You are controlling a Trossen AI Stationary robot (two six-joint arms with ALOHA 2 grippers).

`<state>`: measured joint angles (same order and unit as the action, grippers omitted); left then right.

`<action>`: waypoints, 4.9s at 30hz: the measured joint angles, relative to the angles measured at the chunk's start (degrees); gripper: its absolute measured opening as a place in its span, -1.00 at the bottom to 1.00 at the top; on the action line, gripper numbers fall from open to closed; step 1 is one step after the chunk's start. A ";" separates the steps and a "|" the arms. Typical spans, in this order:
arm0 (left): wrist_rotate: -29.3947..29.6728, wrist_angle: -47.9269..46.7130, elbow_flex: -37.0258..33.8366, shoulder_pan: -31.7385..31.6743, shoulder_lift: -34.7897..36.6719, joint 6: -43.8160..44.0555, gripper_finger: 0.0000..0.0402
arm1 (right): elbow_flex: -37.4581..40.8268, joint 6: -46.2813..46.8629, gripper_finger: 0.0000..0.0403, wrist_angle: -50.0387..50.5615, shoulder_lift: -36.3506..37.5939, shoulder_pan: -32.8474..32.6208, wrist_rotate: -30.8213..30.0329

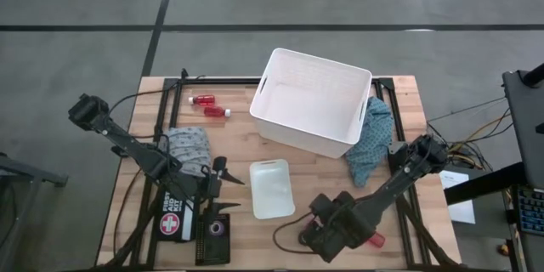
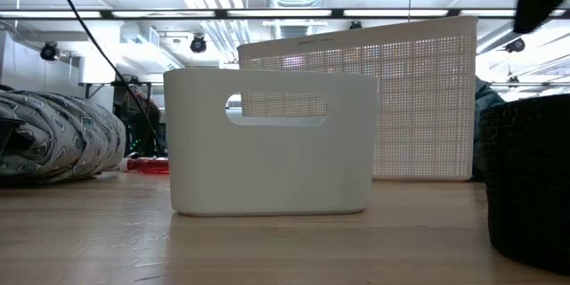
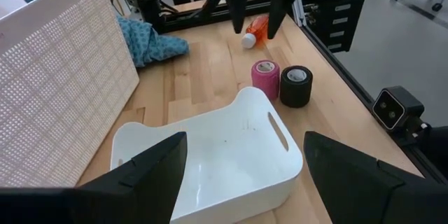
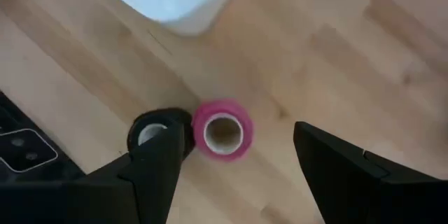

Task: Pick & Place Medicine items
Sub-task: Put the pink bandage into the black bin

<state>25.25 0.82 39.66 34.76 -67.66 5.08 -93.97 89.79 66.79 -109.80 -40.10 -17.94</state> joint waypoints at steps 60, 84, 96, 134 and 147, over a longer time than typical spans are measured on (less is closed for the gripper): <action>-0.02 -1.29 -0.02 0.00 -0.02 -0.13 0.45 | 1.51 28.45 0.62 -5.87 -10.32 1.05 3.40; -0.02 -1.31 0.00 -0.02 -0.04 -0.13 0.45 | 2.33 28.27 0.14 -5.76 -10.32 1.05 4.00; -0.02 -1.31 0.00 0.00 -0.04 -0.13 0.45 | 2.33 28.12 0.10 -5.51 -10.32 1.05 3.90; -0.01 -3.65 -0.68 -0.02 -0.04 -0.09 0.45 | -8.86 -27.05 0.09 -17.46 -3.89 2.30 -12.54; -0.01 -4.61 -0.68 0.00 -0.04 -0.11 0.45 | -8.62 -38.66 0.09 -30.23 -6.95 5.18 -9.00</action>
<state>25.24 -3.79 38.98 34.76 -67.70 4.97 -102.59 51.13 36.56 -116.75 -34.91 -26.94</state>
